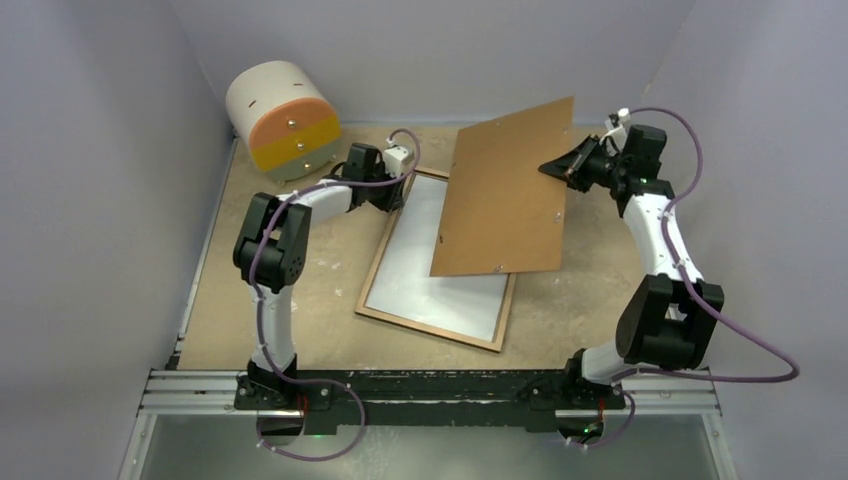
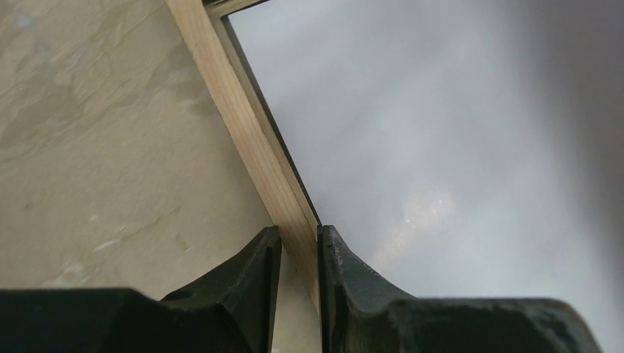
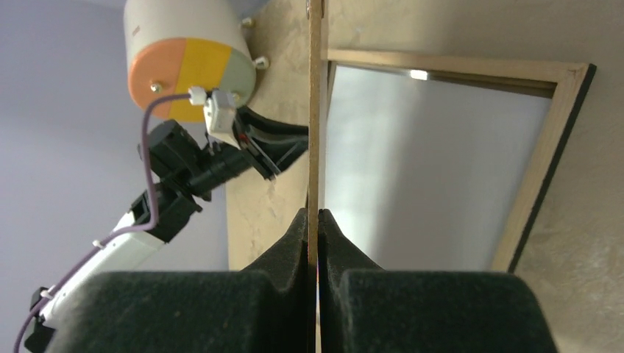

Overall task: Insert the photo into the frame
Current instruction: Move the photo frame to the center of the board, then place the photo frame item in the photo frame.

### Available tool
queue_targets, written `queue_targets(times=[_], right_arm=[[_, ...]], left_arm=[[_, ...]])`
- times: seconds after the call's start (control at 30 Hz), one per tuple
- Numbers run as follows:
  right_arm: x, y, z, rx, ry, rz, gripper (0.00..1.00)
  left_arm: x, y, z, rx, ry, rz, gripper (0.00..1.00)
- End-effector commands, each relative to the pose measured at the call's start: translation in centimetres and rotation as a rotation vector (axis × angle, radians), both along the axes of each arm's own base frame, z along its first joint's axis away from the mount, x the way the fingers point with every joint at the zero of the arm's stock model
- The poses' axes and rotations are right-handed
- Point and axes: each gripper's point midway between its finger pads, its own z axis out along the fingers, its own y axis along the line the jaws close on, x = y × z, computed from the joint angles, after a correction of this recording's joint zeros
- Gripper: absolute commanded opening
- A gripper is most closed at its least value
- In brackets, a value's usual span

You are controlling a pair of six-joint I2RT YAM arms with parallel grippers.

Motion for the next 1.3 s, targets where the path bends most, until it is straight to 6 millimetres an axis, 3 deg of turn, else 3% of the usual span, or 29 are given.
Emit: queue_targets(times=[0.0, 0.17, 0.4, 0.5, 0.57, 0.67, 0.9, 1.07, 1.27], right_arm=[[-0.2, 2.7, 0.3, 0.069, -0.051, 0.069, 0.00], [-1.1, 6.0, -1.6, 0.180, -0.009, 0.118, 0.00], [-3.4, 8.7, -3.6, 0.277, 0.039, 0.126, 0.00], [-4.1, 8.9, -4.5, 0.284, 0.053, 0.103, 0.00], [-5.0, 10.1, -5.3, 0.288, 0.064, 0.105, 0.00], [-5.5, 11.1, -5.9, 0.312, 0.042, 0.076, 0.00], [-5.4, 12.6, -7.5, 0.335, 0.032, 0.080, 0.00], [-5.3, 12.7, -8.2, 0.331, 0.033, 0.063, 0.00], [-5.3, 12.5, -9.4, 0.312, 0.039, 0.032, 0.00]], left_arm=[[-2.2, 3.6, -1.0, 0.064, 0.069, 0.021, 0.22], [-3.6, 4.8, 0.7, 0.014, 0.082, 0.049, 0.24], [-4.3, 6.8, 6.1, -0.114, 0.067, 0.060, 0.66], [-4.3, 8.3, 8.7, -0.127, 0.011, 0.045, 0.75], [-4.5, 9.5, 9.6, -0.095, -0.026, 0.024, 0.76], [-5.2, 11.5, 8.6, 0.022, -0.052, 0.001, 0.76], [-7.8, 15.1, 3.1, 0.265, -0.060, -0.070, 0.74], [-10.0, 16.0, -0.1, 0.329, -0.053, -0.118, 0.70], [-11.5, 15.4, -0.8, 0.324, -0.068, -0.187, 0.68]])
